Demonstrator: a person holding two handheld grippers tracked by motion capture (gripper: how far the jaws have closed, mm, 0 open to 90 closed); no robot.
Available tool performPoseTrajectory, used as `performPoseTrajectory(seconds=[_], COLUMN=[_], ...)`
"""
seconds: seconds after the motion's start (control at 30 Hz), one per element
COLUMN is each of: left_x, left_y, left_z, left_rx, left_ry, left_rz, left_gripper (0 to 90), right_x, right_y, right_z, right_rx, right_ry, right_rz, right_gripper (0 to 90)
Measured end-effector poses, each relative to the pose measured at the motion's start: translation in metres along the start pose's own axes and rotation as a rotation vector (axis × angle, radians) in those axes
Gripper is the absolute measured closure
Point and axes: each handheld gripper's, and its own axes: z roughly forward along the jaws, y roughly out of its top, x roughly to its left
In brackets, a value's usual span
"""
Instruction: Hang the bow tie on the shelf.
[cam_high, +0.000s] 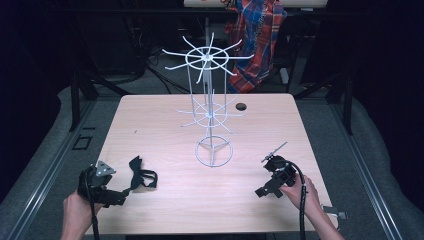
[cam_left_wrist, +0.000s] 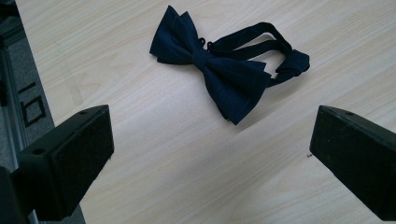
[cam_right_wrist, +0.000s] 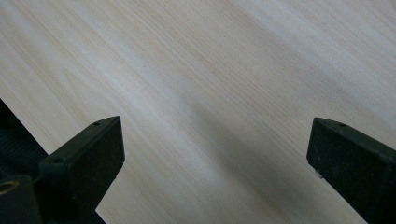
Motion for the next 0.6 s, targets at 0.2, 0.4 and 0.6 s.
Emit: performPoseTrajectory(seconds=[0.2, 0.4, 0.6], left_x=[0.0, 0.0, 0.005], left_y=[0.0, 0.002, 0.015], left_z=[-0.002, -0.001, 0.009], left_rx=[-0.003, -0.007, -0.02], left_ry=[0.001, -0.002, -0.018], left_rz=[0.009, 0.002, -0.009], left_gripper=[0.1, 0.0, 0.0], right_x=[0.0, 0.001, -0.001], right_y=[0.001, 0.002, 0.001], right_z=[0.0, 0.002, 0.006], right_rx=[0.022, 0.02, 0.035], right_ry=[-0.005, -0.006, 0.023], right_rz=[-0.019, -0.019, 0.001], right_gripper=[3.8, 3.8, 3.6])
